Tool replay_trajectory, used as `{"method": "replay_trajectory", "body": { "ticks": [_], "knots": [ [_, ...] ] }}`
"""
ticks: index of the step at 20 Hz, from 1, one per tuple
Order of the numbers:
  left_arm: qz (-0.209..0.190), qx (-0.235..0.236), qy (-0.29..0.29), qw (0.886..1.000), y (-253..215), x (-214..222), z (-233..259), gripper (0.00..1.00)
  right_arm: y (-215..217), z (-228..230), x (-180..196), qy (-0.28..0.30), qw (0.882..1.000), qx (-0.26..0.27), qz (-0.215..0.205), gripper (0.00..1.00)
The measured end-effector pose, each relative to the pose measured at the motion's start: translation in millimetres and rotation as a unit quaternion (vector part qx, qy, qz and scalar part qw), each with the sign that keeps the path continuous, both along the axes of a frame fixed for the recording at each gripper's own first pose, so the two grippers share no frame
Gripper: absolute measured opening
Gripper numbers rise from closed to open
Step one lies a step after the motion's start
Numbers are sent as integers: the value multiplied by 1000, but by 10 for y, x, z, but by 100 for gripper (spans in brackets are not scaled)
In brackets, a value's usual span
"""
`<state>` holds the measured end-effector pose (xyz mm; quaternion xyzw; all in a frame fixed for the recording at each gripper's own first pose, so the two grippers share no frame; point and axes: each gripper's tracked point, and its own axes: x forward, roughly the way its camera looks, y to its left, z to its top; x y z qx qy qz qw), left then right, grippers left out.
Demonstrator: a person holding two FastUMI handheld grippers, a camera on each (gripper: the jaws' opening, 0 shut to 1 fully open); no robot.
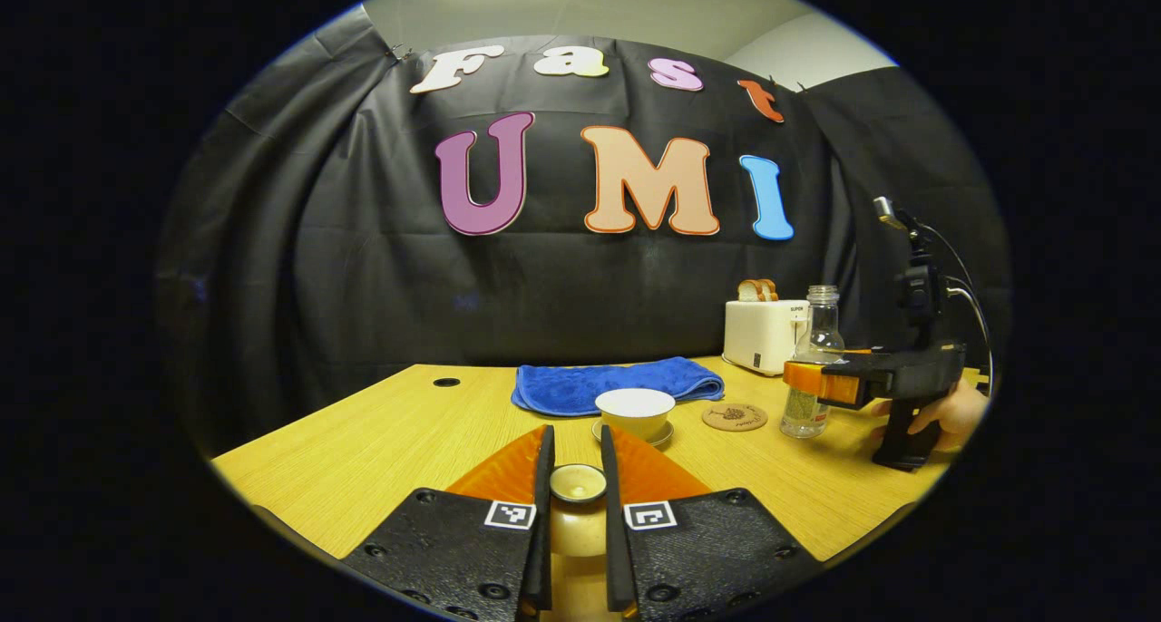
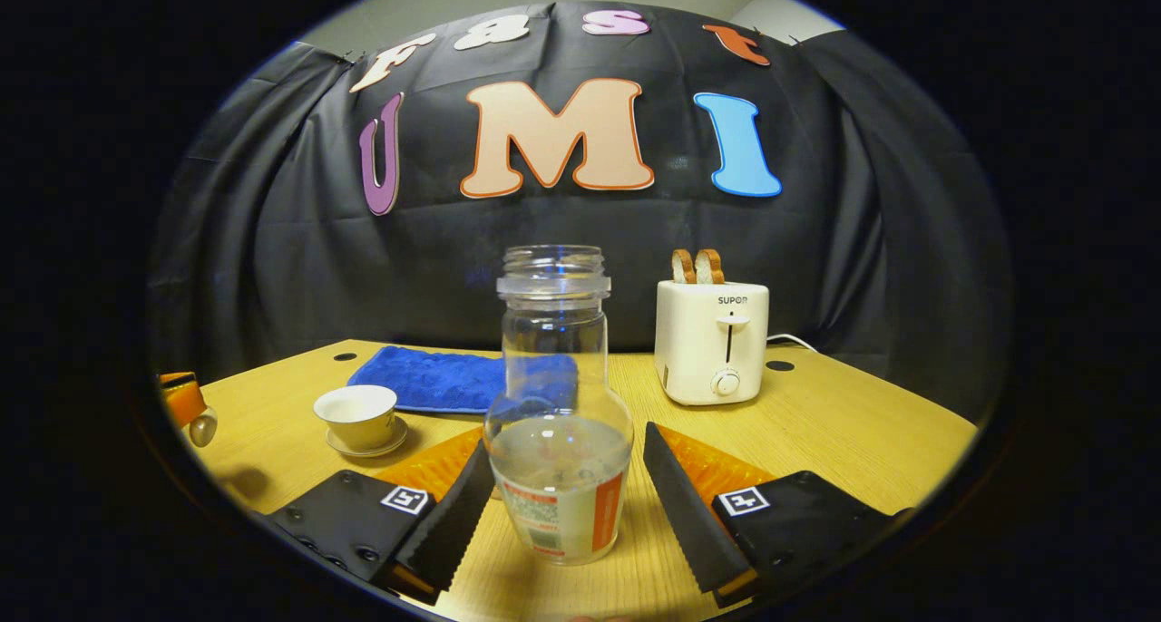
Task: Open the teacup lid with one hand, grasp the water bottle and pour water into the teacup with the other hand; after pouring, place the water bottle on the coaster and then close the teacup lid.
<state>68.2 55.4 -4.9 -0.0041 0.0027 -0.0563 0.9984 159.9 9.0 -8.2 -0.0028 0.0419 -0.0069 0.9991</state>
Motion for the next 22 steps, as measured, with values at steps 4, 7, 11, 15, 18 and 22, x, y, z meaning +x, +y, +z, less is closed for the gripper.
{"method": "replay_trajectory", "body": {
  "ticks": [4,7,11,15,18,22],
  "knots": [
    [-3,0,0,1000,-17,-3,2,20,29,44,46,-11,1000,-2,4,94],
    [-19,2,2,1000,-77,-15,-8,20,-14,41,70,-16,1000,-9,-4,86],
    [-21,3,3,1000,-75,-16,-6,20,5,53,66,-18,1000,-12,-2,78],
    [-29,0,1,1000,-103,-11,0,20,125,71,48,-23,998,-59,7,77],
    [-19,0,1,1000,-53,-12,-4,21,239,120,48,-35,989,-145,17,78],
    [-16,1,0,1000,59,-17,4,20,429,78,120,-20,959,-281,33,78]
  ]
}}
